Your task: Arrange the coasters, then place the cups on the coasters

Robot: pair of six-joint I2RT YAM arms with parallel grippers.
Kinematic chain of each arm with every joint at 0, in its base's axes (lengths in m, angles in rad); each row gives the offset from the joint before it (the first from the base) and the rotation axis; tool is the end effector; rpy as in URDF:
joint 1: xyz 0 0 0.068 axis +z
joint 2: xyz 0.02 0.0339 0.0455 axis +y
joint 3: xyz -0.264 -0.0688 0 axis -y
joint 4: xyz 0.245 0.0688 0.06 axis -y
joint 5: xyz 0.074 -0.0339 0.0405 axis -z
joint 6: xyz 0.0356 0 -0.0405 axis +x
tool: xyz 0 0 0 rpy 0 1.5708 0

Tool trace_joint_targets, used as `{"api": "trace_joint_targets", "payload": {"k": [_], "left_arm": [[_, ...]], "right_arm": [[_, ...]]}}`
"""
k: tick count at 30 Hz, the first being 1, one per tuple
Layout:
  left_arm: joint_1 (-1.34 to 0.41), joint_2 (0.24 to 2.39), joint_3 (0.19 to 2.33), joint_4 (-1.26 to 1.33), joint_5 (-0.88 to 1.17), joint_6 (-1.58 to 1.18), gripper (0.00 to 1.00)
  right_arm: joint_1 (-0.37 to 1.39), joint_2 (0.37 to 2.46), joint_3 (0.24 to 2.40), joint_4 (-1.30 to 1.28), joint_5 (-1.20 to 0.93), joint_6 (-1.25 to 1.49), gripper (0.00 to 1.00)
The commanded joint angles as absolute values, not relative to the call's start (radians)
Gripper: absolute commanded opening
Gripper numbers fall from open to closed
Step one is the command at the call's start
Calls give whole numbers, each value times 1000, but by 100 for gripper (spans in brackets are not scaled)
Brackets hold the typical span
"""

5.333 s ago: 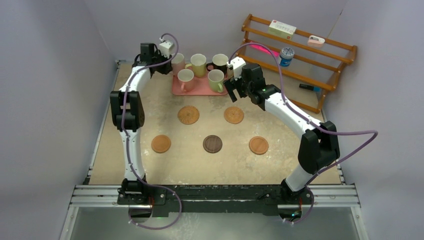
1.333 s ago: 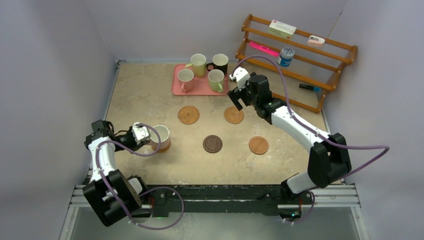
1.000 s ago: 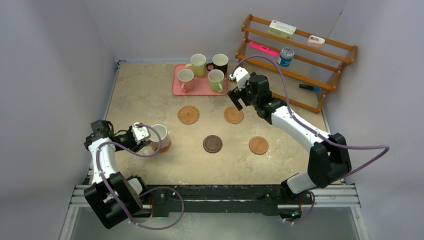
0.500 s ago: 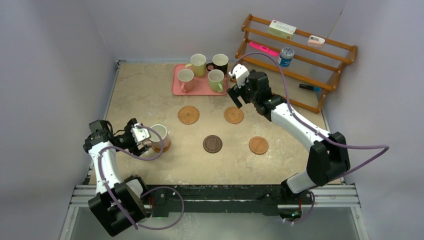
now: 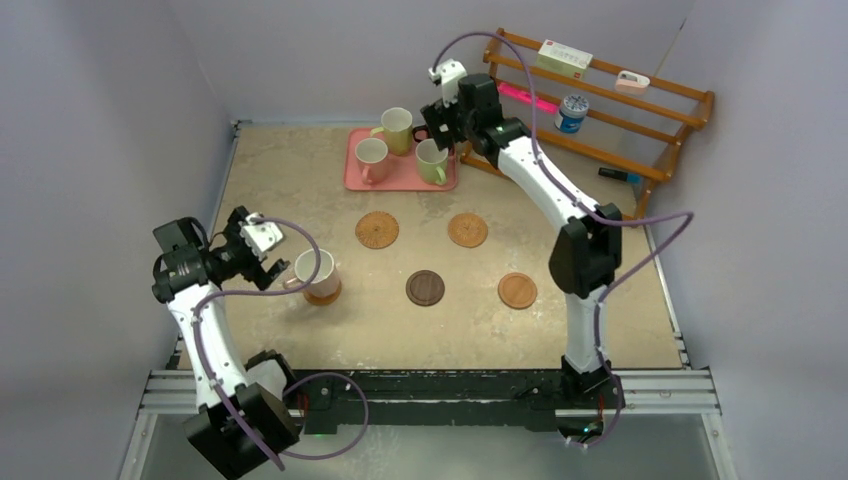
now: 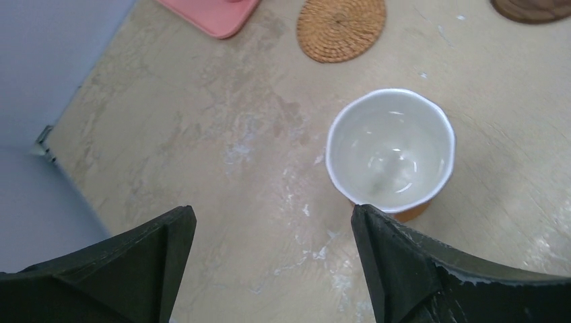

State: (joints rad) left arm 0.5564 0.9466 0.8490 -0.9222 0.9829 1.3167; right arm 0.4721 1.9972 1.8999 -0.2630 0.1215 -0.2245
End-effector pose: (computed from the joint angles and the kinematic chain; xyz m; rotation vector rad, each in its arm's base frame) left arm 0.1553 0.0617 0.2837 1.0460 1.7840 -0.1829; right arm 0.4305 0.2150 0.3512 -0.5814 1.8389 0.0483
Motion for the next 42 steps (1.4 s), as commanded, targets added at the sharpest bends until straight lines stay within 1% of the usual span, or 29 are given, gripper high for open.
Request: {"api": "trace_joint_targets", "payload": {"k": [1,5,8,10,17,24,28,32,38,41,42], "left_arm": [[566,859,898,-677,956,941,93],[566,816,896,-553,904,778,94],[566,814,873,-490,889,709,94],[566,816,850,-453,886,673,100],[566,782,744,-264,822,517,100],[566,734,717,-242,825,497,100],[566,749,700,-229,834,501,100],[566,773,695,-223,842,502,100],[566,797,693,-231,845,514,100],[566,805,689,-233,845,521,100],[566,807,687,-233,846,523,100]], "right_arm": [[477,2146,2193,-364,201,-130,98],[477,2283,2361,-334,261,-115,98],[476,2331,2374,-241,296,-115,98],[476,2351,2375,-191,287,-116,98],[477,2472,2467,-152,266,-118,98],[479,2542,2525,-144,340,-160,98],[479,2549,2494,-159,326,-196,98],[479,2559,2494,-163,274,-214,95],[481,2613,2552,-178,218,-249,89],[481,2637,2568,-187,195,-265,85],[481,2645,2571,-197,180,-268,82]]}}
